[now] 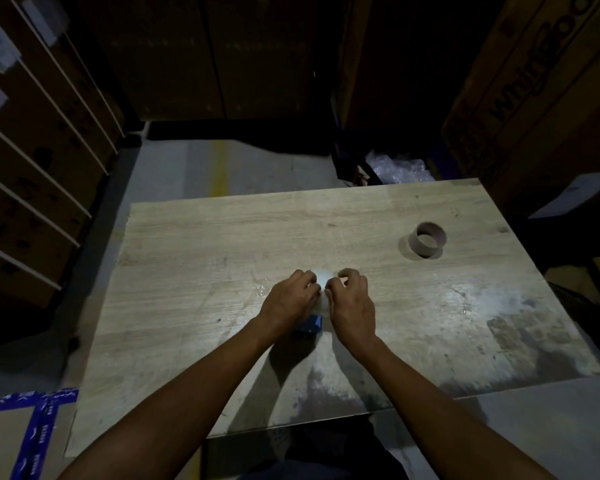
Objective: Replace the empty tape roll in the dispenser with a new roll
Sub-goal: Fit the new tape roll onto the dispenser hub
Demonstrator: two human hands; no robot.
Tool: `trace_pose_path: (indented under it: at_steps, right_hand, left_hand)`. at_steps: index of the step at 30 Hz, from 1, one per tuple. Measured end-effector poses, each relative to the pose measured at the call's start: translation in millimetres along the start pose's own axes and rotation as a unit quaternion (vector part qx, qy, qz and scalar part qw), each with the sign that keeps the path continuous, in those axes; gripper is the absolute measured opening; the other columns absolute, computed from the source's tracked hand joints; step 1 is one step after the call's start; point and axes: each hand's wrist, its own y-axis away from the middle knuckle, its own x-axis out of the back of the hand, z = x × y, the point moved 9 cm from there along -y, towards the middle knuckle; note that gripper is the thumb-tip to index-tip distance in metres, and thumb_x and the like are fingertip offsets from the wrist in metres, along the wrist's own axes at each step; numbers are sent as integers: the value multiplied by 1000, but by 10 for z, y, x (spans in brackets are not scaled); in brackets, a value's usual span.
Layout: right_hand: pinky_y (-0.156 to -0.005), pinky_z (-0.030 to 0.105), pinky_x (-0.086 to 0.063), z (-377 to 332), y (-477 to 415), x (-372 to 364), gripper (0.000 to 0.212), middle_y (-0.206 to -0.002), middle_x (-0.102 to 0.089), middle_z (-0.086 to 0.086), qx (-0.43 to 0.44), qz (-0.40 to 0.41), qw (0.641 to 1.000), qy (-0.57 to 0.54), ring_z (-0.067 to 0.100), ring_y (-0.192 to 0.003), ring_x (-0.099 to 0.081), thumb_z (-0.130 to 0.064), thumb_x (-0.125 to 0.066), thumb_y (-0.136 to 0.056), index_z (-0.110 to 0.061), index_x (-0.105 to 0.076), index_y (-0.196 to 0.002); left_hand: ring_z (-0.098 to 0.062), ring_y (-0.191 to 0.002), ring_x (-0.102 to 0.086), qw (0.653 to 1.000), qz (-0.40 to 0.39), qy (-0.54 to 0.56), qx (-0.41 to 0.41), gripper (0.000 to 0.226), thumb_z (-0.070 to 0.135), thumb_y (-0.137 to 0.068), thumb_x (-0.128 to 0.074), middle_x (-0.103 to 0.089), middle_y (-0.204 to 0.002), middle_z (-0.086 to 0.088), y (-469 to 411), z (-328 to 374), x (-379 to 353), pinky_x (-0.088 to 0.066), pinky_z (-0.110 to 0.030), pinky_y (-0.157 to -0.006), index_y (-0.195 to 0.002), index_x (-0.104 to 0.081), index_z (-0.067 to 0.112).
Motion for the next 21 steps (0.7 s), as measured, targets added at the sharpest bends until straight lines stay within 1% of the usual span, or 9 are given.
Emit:
trace_pose_path:
  at_steps: [2, 6, 9, 13, 16, 18, 19, 20, 21]
  right_hand:
    - [-63, 21, -44, -10, -17, -11, 14, -129, -51, 6, 2, -6, 1000, -15, 21, -111, -51, -25, -63, -92, -16, -60, -103]
    - [-68, 25, -48, -26, -58, -36, 15, -120, -53, 0, 29, -33, 998, -38, 16, -102, -50, -28, -52, -98, -18, -57, -107]
    - [-71, 23, -47, -19, -96, -2, 16, -117, -55, -2, 31, -41, 997, -60, 14, -100, -51, -32, -54, -96, -19, -59, -106]
    - [-77, 26, -49, -16, -177, 9, 23, -120, -57, -3, 46, -59, 995, -73, 15, -108, -49, -32, -56, -96, -20, -62, -114]
    - [-75, 26, -46, -8, -238, 64, 18, -114, -60, -1, 55, -48, 993, -89, 18, -106, -50, -29, -56, -96, -18, -66, -106]
    - [-73, 25, -45, -40, -256, 81, 15, -111, -60, -1, 69, -50, 992, -92, 17, -103, -50, -28, -56, -96, -17, -65, -101]
    - [-73, 26, -45, -51, -263, 73, 14, -112, -59, -2, 72, -57, 991, -97, 17, -104, -49, -28, -56, -95, -17, -64, -100]
    - [-74, 27, -45, -51, -278, 56, 14, -113, -59, -1, 75, -67, 989, -104, 18, -104, -49, -28, -55, -95, -17, -63, -100]
    - [-75, 28, -46, -49, -290, 42, 15, -115, -59, -1, 77, -75, 988, -108, 18, -105, -50, -28, -55, -95, -17, -63, -100]
  left_hand:
    - [-28, -94, -61, 1000, -2, -1, -4, 17, 17, -93, -59, -65, -108, -14, 10, -17, -2, -55, -39, -65, -97, -70, 3]
    - [-29, -91, -61, 1000, 3, 16, -15, 17, 15, -94, -58, -65, -103, -16, -16, -12, -12, -53, -40, -62, -92, -68, 1]
    - [-25, -94, -58, 999, -3, 40, -1, 18, 17, -97, -54, -62, -105, -13, -54, -58, -61, -51, -36, -69, -97, -66, 5]
    - [-21, -91, -56, 994, -26, 98, 41, 17, 19, -96, -55, -59, -103, -9, -181, -171, -126, -46, -30, -71, -98, -67, 6]
    - [-19, -84, -57, 987, -50, 137, 63, 14, 18, -93, -59, -58, -98, -7, -257, -243, -161, -39, -24, -67, -94, -69, 8]
    - [-14, -77, -58, 974, -11, 192, 122, 6, 16, -89, -64, -60, -90, -2, -218, -361, -130, -44, -24, -65, -86, -67, 12]
    - [-12, -75, -58, 954, 29, 231, 188, 6, 14, -88, -65, -61, -86, 1, -162, -480, -122, -48, -23, -66, -82, -65, 14]
    - [-12, -74, -60, 918, 76, 272, 278, 9, 13, -88, -64, -62, -82, 2, -71, -631, -140, -50, -25, -67, -80, -64, 14]
    - [-15, -75, -62, 864, 114, 316, 375, 10, 12, -89, -61, -64, -78, 1, 58, -782, -206, -53, -30, -68, -79, -63, 13]
